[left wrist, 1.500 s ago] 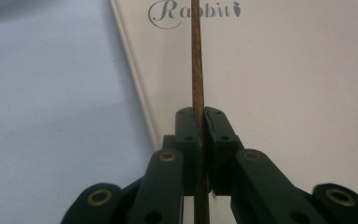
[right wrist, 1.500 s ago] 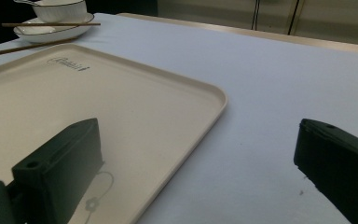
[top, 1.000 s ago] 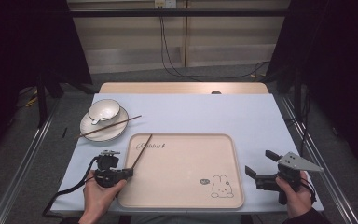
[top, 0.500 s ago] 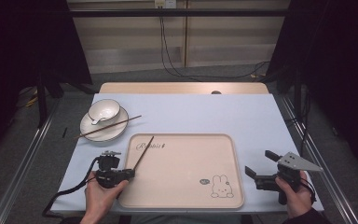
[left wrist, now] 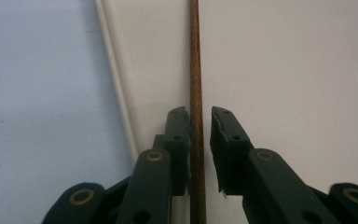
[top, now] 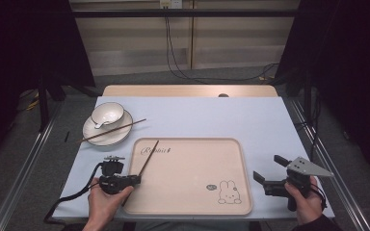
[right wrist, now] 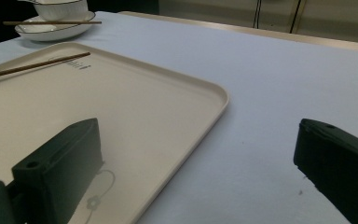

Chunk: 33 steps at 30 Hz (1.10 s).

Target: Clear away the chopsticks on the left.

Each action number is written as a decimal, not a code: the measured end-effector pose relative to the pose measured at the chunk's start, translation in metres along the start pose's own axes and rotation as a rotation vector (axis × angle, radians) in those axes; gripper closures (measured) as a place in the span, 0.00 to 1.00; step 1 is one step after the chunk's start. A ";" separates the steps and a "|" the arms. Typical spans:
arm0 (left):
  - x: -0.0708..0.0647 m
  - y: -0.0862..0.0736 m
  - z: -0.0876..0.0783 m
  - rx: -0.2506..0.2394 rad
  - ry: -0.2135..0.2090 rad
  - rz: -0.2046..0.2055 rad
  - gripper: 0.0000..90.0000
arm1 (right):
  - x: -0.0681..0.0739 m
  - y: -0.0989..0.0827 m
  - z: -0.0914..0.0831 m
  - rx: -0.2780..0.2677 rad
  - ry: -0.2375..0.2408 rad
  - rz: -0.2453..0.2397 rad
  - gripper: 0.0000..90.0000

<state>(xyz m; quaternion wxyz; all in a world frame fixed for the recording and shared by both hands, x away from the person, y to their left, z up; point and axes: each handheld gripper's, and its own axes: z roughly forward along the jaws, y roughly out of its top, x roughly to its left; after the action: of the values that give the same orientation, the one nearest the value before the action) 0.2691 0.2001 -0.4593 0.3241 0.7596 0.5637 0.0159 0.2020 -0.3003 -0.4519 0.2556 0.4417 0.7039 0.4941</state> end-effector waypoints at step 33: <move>0.026 0.014 -0.041 -0.251 -0.109 0.318 0.12 | 0.000 0.000 -0.001 -0.006 0.004 0.003 0.01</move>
<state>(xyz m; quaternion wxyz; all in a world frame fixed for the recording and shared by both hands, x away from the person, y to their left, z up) 0.2745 0.2400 -0.4286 0.4393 0.7924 0.4122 0.0959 0.2012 -0.3003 -0.4512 0.2549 0.4411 0.7023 0.4972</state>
